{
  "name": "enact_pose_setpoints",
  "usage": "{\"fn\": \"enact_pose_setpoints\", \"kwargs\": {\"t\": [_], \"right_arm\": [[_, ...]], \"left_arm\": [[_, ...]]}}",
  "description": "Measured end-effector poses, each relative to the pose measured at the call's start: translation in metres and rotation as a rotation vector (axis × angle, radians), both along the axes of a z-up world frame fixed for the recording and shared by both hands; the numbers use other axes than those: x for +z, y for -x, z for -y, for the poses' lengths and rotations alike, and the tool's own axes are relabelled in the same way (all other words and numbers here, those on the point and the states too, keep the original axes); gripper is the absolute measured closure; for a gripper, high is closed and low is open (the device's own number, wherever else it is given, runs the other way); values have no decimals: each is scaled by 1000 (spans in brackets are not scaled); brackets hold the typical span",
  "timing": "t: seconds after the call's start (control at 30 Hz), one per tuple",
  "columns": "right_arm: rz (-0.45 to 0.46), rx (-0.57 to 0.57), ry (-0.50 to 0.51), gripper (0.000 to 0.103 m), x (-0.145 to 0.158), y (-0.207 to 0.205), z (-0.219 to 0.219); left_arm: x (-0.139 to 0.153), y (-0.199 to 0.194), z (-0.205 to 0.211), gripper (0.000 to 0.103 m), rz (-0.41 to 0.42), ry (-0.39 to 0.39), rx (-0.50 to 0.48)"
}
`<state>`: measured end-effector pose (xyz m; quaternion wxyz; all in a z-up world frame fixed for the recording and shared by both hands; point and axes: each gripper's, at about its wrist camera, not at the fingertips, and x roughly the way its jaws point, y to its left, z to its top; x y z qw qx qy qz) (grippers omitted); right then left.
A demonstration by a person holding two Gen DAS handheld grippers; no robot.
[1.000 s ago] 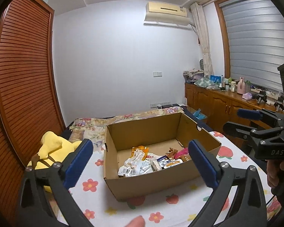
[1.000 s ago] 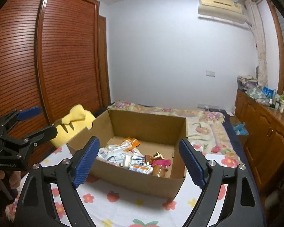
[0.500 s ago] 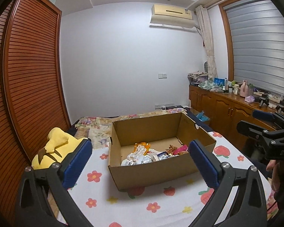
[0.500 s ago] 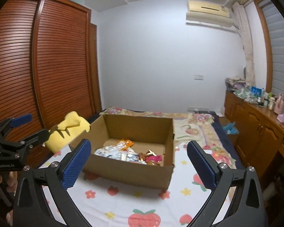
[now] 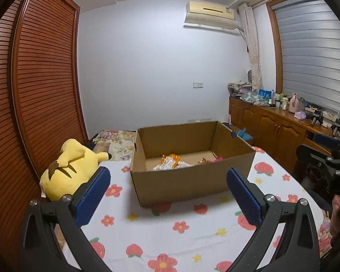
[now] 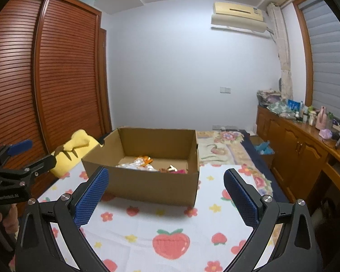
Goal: Organize snacks
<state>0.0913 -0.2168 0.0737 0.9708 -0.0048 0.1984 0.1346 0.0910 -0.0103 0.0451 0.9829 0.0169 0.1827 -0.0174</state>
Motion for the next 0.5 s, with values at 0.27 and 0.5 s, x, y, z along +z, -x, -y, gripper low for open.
{"fn": "enact_pose_setpoints", "kwargs": {"t": [0.27, 0.5], "right_arm": [[-29, 6, 2, 0, -14, 7, -2], [-42, 5, 1, 0, -19, 8, 0]], "left_arm": [[-12, 7, -1, 0, -24, 23, -9], [-14, 8, 1, 0, -32, 12, -8]]}}
